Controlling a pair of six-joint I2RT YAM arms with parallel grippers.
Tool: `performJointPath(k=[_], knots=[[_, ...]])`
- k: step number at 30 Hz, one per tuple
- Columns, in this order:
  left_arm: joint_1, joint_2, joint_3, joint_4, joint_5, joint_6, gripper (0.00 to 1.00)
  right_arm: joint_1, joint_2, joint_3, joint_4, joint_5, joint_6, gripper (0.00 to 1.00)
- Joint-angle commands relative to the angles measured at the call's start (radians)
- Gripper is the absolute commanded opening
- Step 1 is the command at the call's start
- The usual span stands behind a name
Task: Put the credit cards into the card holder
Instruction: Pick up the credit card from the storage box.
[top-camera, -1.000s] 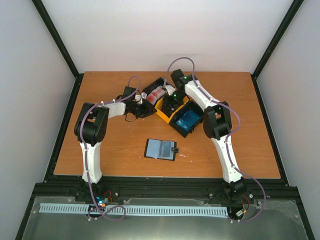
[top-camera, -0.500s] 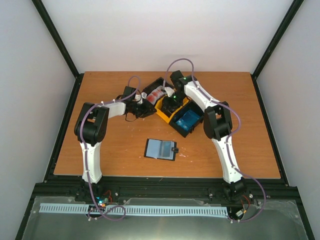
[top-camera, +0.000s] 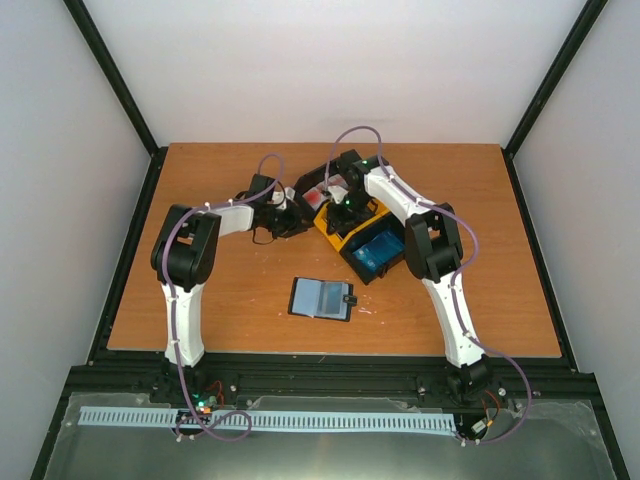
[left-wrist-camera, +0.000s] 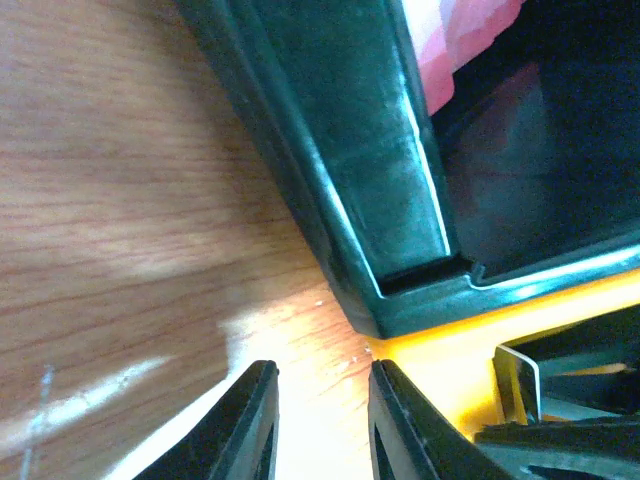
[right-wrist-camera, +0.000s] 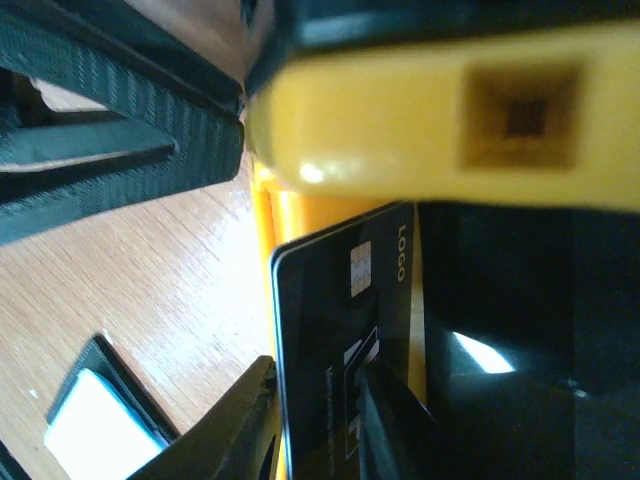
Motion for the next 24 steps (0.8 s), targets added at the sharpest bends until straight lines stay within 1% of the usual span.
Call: performJointPath(k=[1, 10, 11, 15, 24], knots=[[0.006, 0.019, 0.035, -0.004, -0.027, 0.019, 0.28, 0.007, -0.009, 0.087, -0.031, 0.042, 0.021, 0.21], [0.006, 0.013, 0.036, -0.004, -0.026, 0.026, 0.28, 0.006, -0.044, 0.111, -0.014, 0.100, 0.028, 0.06], [0.006, 0.012, 0.035, -0.004, -0.026, 0.025, 0.28, 0.006, -0.041, 0.109, -0.016, 0.101, 0.027, 0.05], [0.006, 0.011, 0.031, -0.004, -0.025, 0.025, 0.28, 0.007, -0.030, 0.100, -0.024, 0.101, 0.023, 0.16], [0.006, 0.012, 0.027, -0.004, -0.025, 0.023, 0.28, 0.010, -0.018, 0.089, -0.028, 0.131, 0.029, 0.15]])
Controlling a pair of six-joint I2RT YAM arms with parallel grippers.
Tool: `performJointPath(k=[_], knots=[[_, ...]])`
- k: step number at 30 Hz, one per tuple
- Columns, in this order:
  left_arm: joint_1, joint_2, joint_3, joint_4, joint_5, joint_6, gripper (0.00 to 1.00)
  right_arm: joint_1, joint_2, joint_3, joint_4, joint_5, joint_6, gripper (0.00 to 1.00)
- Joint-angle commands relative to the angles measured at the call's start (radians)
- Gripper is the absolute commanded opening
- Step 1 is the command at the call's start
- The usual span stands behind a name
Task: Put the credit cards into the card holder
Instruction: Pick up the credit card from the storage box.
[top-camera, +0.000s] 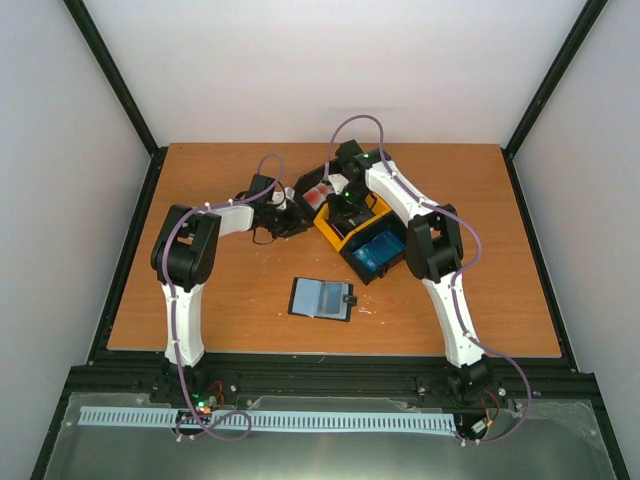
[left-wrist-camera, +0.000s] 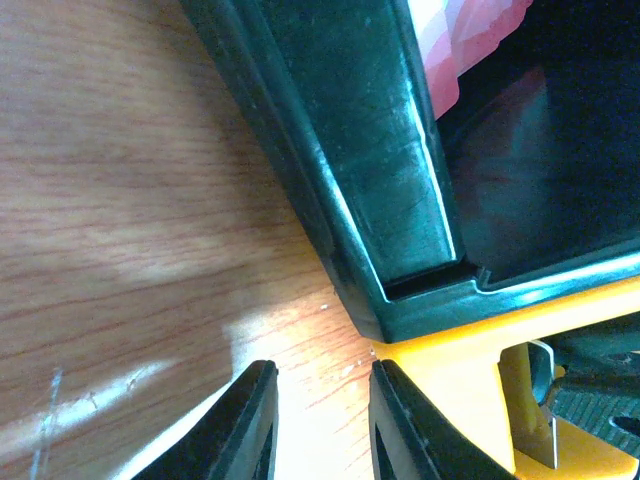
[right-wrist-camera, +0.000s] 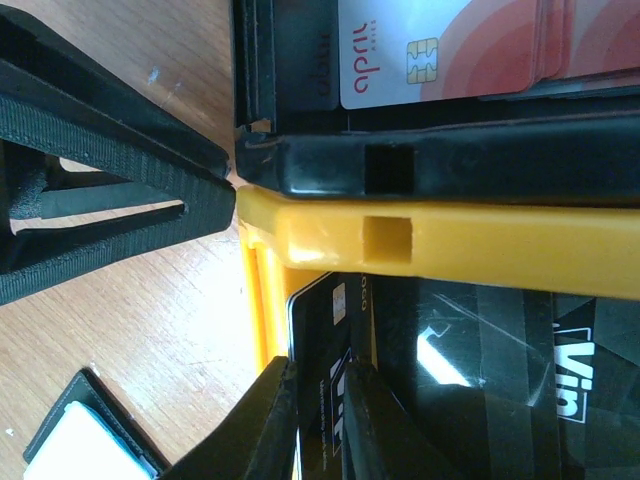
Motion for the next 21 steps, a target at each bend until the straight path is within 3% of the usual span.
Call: performJointPath(k=[1, 7, 12, 21], knots=[[0.003, 0.011, 0.027, -0.003, -0.006, 0.023, 0.28, 0.010, -0.015, -0.006, -0.018, 0.056, 0.004, 0.15], [0.003, 0.011, 0.029, -0.003, -0.007, 0.024, 0.28, 0.019, -0.035, -0.021, -0.018, 0.078, -0.015, 0.15], [0.003, 0.011, 0.029, -0.003, -0.008, 0.026, 0.28, 0.023, -0.057, -0.073, -0.030, 0.014, -0.051, 0.32], [0.003, 0.012, 0.029, -0.003, -0.007, 0.026, 0.28, 0.026, -0.036, -0.059, -0.023, 0.036, -0.031, 0.28]])
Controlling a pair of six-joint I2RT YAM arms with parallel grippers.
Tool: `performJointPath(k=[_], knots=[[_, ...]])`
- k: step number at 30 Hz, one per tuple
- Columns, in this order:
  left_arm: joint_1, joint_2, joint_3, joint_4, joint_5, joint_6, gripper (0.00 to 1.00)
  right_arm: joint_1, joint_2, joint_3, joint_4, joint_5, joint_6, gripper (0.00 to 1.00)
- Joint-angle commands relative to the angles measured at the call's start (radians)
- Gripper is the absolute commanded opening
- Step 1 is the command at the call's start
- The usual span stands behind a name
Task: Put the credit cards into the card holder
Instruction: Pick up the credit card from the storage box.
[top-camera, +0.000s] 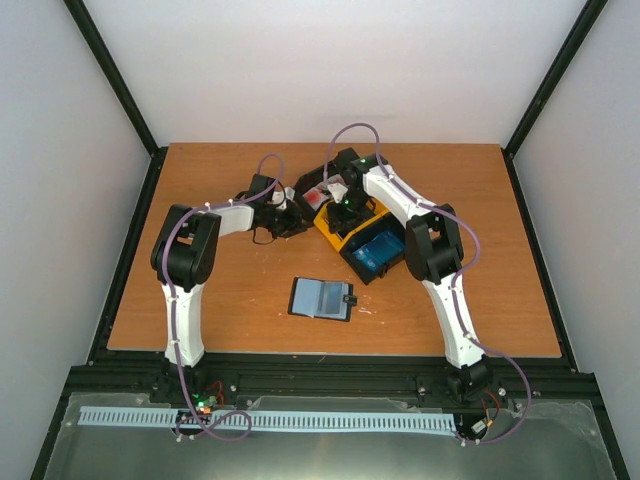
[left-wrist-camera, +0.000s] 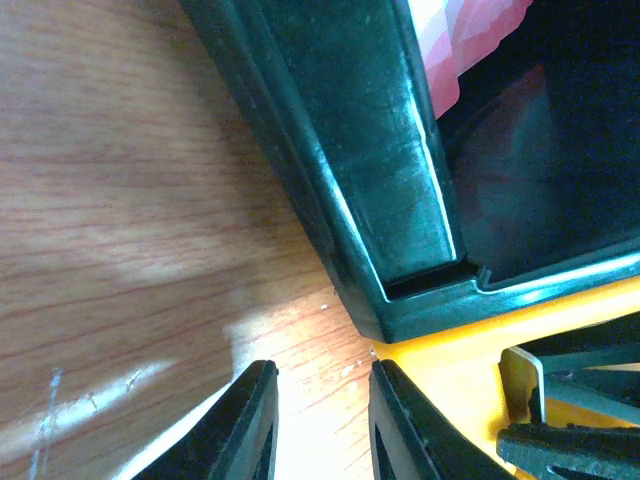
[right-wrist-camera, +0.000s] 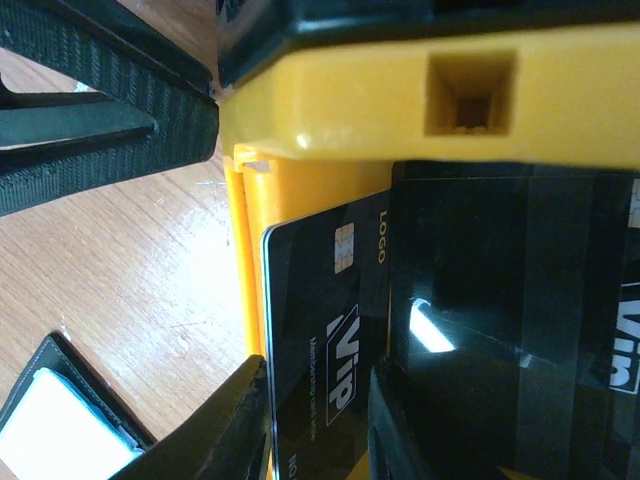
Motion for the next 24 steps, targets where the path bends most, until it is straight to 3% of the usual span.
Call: performJointPath(k=[1, 13, 24], knots=[[0.003, 0.011, 0.029, -0.003, -0.006, 0.027, 0.28, 0.011, -0.012, 0.033, -0.008, 0.023, 0.010, 0.26], [0.003, 0.011, 0.031, -0.029, -0.001, 0.027, 0.28, 0.011, -0.012, 0.079, 0.007, 0.148, 0.034, 0.03], [0.003, -0.115, -0.052, 0.045, -0.062, 0.004, 0.34, 0.008, -0.159, 0.078, 0.086, 0.229, 0.040, 0.03]])
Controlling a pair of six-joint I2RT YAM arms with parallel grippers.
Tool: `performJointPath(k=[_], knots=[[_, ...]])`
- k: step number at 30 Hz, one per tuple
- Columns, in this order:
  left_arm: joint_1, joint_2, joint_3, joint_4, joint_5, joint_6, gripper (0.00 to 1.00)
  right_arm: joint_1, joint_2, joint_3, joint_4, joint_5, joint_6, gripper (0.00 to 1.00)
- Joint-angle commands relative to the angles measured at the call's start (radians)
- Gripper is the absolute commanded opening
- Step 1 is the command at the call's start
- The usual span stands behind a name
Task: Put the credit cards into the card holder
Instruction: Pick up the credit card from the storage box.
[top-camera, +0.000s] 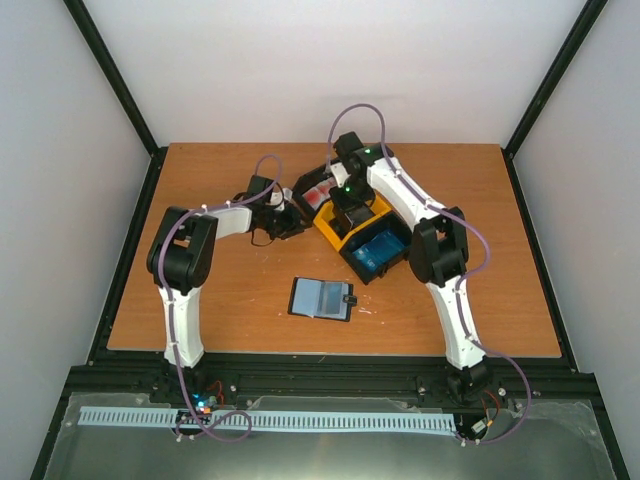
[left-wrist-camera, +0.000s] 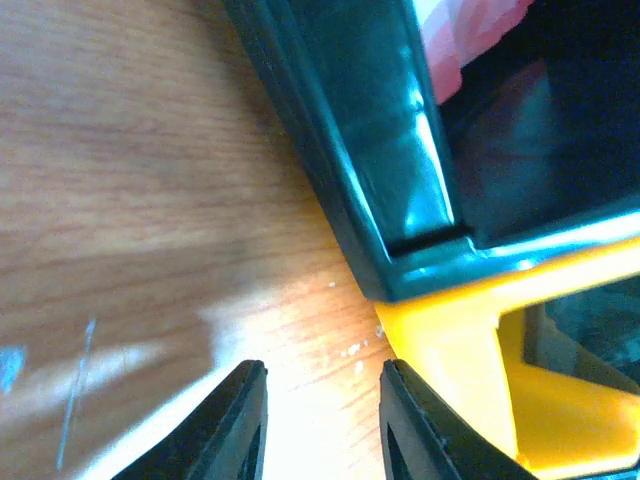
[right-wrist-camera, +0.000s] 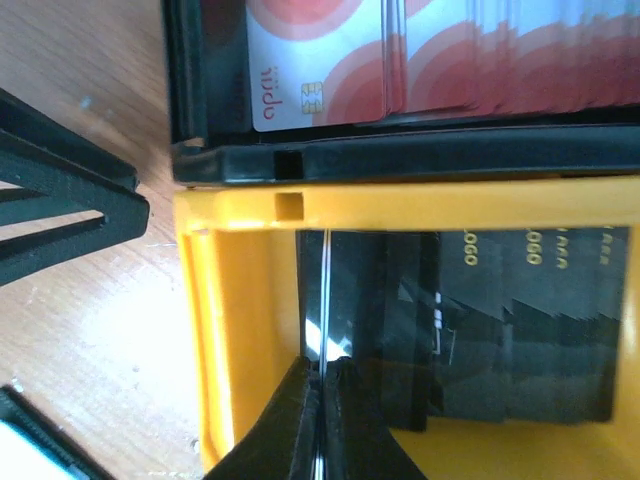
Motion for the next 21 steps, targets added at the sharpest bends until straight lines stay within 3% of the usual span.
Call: performJointPath(k=[1, 6, 11, 17, 21], knots=[[0.003, -0.110, -0.039, 0.054, -0.045, 0.002, 0.35, 0.000, -0.134, -0.011, 0.068, 0.029, 0.015, 0.03], [0.003, -0.196, -0.091, 0.095, -0.054, -0.011, 0.41, -0.034, -0.244, -0.122, 0.110, -0.017, 0.090, 0.03], [0.001, -0.304, -0.171, 0.177, -0.001, -0.025, 0.54, -0.088, -0.397, -0.277, 0.211, -0.173, 0.235, 0.03], [-0.001, -0.430, -0.274, 0.294, 0.146, -0.029, 0.76, -0.112, -0.601, -0.562, 0.483, -0.399, 0.458, 0.03], [-0.007, -0.445, -0.256, 0.327, 0.250, -0.080, 0.83, -0.117, -0.695, -0.720, 0.650, -0.483, 0.596, 0.03]])
